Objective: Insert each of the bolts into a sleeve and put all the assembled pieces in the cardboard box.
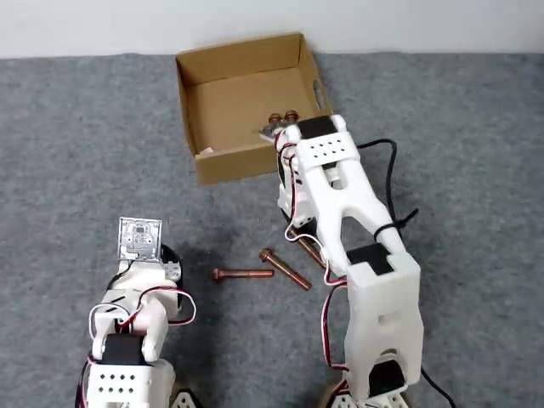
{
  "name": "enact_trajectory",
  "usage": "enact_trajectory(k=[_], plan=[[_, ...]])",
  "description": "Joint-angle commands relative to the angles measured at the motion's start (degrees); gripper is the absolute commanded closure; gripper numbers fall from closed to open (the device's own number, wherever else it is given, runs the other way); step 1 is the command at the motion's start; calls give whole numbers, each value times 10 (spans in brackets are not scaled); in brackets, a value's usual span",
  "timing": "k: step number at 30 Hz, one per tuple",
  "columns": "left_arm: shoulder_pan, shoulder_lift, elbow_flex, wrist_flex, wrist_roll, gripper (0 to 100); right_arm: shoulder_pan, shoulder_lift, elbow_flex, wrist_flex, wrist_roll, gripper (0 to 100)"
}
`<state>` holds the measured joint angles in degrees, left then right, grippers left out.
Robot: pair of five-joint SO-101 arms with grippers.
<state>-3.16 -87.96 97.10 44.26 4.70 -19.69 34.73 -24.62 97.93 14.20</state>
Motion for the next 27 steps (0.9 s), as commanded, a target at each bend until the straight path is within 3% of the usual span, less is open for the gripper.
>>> enact_trajectory(k=[1, 16, 21, 27], plan=[[-3, -2, -2, 2, -4, 994, 6, 7, -21, -30, 4, 849], [-3, -2, -2, 2, -4, 994, 52, 98, -21, -97, 5, 855], [-3, -2, -2, 2, -4, 994, 55, 95, -21, -88, 2, 998], [-3, -2, -2, 1, -4, 994, 54, 29, -21, -49, -1, 990]])
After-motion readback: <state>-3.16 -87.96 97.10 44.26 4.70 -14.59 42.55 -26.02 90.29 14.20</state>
